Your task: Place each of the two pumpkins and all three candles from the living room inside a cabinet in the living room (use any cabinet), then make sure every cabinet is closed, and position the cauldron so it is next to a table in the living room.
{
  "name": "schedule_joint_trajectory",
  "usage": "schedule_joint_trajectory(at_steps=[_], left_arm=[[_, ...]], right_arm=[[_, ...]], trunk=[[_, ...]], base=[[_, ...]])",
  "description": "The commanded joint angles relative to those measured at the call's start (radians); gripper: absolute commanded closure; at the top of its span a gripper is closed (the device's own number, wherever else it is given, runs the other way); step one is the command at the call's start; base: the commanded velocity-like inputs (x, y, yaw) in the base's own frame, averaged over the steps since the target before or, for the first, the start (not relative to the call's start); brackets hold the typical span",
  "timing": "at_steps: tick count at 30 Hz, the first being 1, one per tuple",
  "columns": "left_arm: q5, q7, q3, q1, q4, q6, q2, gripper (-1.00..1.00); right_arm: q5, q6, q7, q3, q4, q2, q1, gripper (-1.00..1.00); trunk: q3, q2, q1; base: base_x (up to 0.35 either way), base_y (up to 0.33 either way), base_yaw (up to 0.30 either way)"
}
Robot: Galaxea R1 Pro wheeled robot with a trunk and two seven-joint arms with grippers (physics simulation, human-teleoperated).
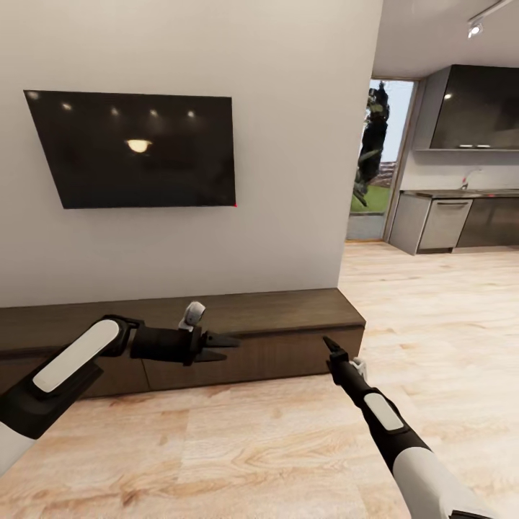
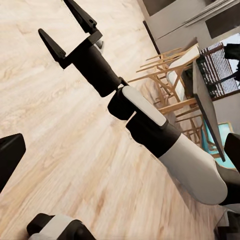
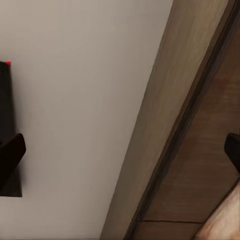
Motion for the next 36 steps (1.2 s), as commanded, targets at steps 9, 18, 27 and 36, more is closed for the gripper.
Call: schedule_joint_trajectory(at_steps=[9, 18, 27, 36], left_arm=[[0.002, 0.002, 0.001, 0.002, 0.018, 0.001, -0.001, -1.0], [-0.005, 0.0, 0.0, 0.002, 0.06, 0.001, -0.002, -1.0], [-0.123, -0.012, 0.001, 0.002, 0.12, 0.001, -0.052, -1.0], [-0.198, -0.13, 0.0, 0.002, 0.126, 0.001, -0.082, -1.0]], right_arm=[[-0.006, 0.032, 0.022, 0.005, -0.004, -0.005, -0.001, -1.0], [-0.005, 0.047, 0.047, 0.024, -0.004, -0.007, -0.001, -1.0], [-0.005, 0.054, 0.053, 0.025, -0.003, -0.008, -0.001, -1.0], [-0.005, 0.054, 0.053, 0.025, -0.003, -0.008, -0.001, -1.0]], trunk=[[-0.026, -0.056, 0.031], [-0.054, -0.119, 0.065], [-0.079, -0.175, 0.096], [-0.092, -0.203, 0.111]], base=[[-0.001, 0.0, 0.0], [0.0, 0.0, 0.0], [0.0, 0.0, 0.0], [0.0, 0.0, 0.0]])
